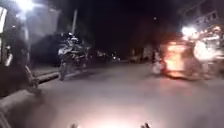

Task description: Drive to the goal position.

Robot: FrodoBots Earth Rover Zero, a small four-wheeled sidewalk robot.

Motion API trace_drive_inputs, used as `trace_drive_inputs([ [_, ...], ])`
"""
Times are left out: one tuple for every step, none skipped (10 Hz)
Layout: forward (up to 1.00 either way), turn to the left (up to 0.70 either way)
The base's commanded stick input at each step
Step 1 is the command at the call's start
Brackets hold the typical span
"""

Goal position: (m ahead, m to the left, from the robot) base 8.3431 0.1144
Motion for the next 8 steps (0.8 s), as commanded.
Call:
trace_drive_inputs([
  [0.70,0.00],
  [0.70,0.00],
  [0.70,0.00],
  [0.70,0.00],
  [0.70,0.00],
  [0.70,0.00],
  [0.70,0.00],
  [0.70,0.00],
])
